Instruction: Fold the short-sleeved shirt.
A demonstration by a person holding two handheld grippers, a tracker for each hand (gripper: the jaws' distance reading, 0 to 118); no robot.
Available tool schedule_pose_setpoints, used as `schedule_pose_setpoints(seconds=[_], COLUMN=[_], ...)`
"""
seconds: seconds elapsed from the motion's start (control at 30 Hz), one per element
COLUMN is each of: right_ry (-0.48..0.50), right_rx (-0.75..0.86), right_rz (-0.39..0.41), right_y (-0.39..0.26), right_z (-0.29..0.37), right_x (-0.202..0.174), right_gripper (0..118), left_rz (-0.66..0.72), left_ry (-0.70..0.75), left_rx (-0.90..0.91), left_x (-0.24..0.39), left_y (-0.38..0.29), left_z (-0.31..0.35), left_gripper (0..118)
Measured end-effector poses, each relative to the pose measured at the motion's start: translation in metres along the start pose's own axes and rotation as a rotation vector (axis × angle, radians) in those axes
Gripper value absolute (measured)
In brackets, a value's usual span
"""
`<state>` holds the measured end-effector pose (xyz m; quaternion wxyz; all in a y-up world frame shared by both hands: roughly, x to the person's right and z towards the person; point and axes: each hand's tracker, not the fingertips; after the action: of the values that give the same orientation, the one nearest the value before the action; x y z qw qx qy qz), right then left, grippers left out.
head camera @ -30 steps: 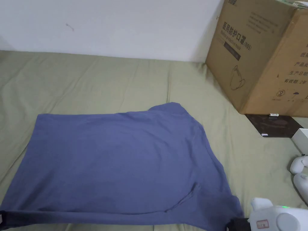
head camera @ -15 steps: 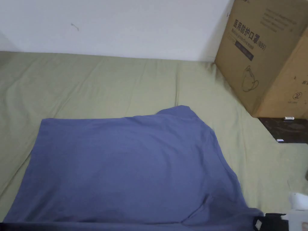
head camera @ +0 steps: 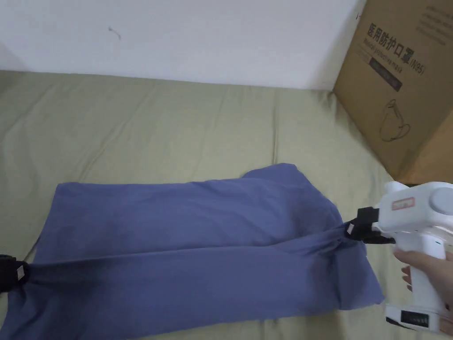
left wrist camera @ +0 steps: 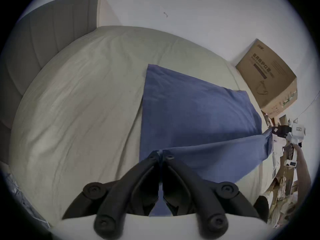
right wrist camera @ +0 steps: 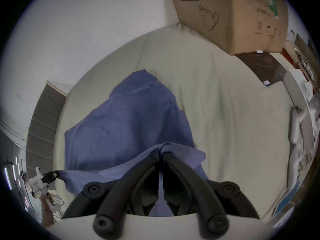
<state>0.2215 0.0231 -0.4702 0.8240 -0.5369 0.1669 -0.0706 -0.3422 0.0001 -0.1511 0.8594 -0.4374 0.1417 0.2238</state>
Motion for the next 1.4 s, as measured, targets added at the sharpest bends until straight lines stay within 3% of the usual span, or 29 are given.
schedule_pose_setpoints(seconds=[0.1, 0.13, 0.17, 0.2, 0.23, 0.27, 0.3, 0.47, 0.6, 0.63, 0.67, 0.7, 0.73, 0.77, 0.87, 1.0, 1.07, 1.13, 1.2, 1.23, 1.4], right_ry=[-0.037, -0.044, -0.059, -0.069, -0.074, -0.082, -0.088, -0.039, -0.025, 0.016, 0.046, 0.067, 0.074, 0.069, 0.139, 0.138, 0.144, 0.163, 0.176, 0.180, 0.170], right_rx=[-0.017, -0.021, -0.020, -0.004, 0.015, 0.026, 0.035, 0.128, 0.185, 0.205, 0.237, 0.265, 0.269, 0.263, 0.277, 0.283, 0.278, 0.260, 0.246, 0.240, 0.213], right_rz=[0.017, 0.020, 0.024, 0.028, 0.033, 0.038, 0.040, 0.083, 0.086, 0.077, 0.067, 0.058, 0.058, 0.060, 0.029, 0.020, 0.014, -0.010, -0.027, -0.032, -0.042], right_y=[0.009, 0.009, 0.007, 0.004, 0.001, -0.003, -0.008, -0.041, -0.088, -0.099, -0.114, -0.129, -0.139, -0.147, -0.172, -0.178, -0.181, -0.177, -0.179, -0.176, -0.177], right_z=[-0.032, -0.037, -0.041, -0.040, -0.038, -0.035, -0.032, 0.014, 0.060, 0.072, 0.085, 0.099, 0.107, 0.113, 0.129, 0.134, 0.134, 0.131, 0.128, 0.127, 0.120], right_x=[-0.002, -0.003, -0.002, -0.002, -0.002, -0.001, 0.000, -0.004, -0.014, -0.015, -0.018, -0.025, -0.028, -0.031, -0.036, -0.032, -0.032, -0.023, -0.020, -0.014, -0.002], right_gripper=[2, 2, 7, 34, 68, 101, 118, 116, 116, 115, 110, 90, 52, 0, 0, 0, 0, 0, 0, 0, 0], left_rz=[-0.003, -0.013, -0.033, -0.061, -0.064, -0.063, -0.064, -0.047, 0.002, 0.009, 0.007, 0.000, 0.002, 0.012, 0.024, 0.023, 0.089, 0.125, 0.142, 0.153, 0.163], left_ry=[0.017, 0.019, 0.039, 0.074, 0.072, 0.068, 0.063, 0.001, -0.140, -0.150, -0.146, -0.134, -0.121, -0.098, -0.113, -0.017, 0.032, 0.053, 0.064, 0.070, 0.148], left_rx=[-0.005, -0.003, 0.001, 0.004, 0.001, 0.001, 0.008, 0.107, 0.159, 0.182, 0.200, 0.193, 0.190, 0.184, 0.171, 0.136, 0.084, 0.051, 0.024, 0.012, -0.071], left_x=[-0.002, -0.002, -0.001, 0.000, -0.001, -0.001, -0.002, 0.002, 0.015, 0.018, 0.021, 0.024, 0.027, 0.030, 0.035, 0.023, 0.012, -0.002, -0.013, -0.017, -0.025], left_y=[0.010, 0.010, 0.011, 0.010, 0.009, 0.006, 0.003, -0.013, -0.041, -0.050, -0.060, -0.070, -0.078, -0.088, -0.103, -0.102, -0.096, -0.088, -0.083, -0.082, -0.080], left_z=[-0.020, -0.025, -0.028, -0.029, -0.030, -0.027, -0.022, 0.018, 0.066, 0.078, 0.090, 0.100, 0.107, 0.115, 0.130, 0.123, 0.107, 0.083, 0.055, 0.044, -0.008], left_gripper=[5, 16, 35, 72, 99, 114, 117, 117, 115, 110, 98, 62, 25, 0, 0, 0, 6, 45, 102, 115, 118])
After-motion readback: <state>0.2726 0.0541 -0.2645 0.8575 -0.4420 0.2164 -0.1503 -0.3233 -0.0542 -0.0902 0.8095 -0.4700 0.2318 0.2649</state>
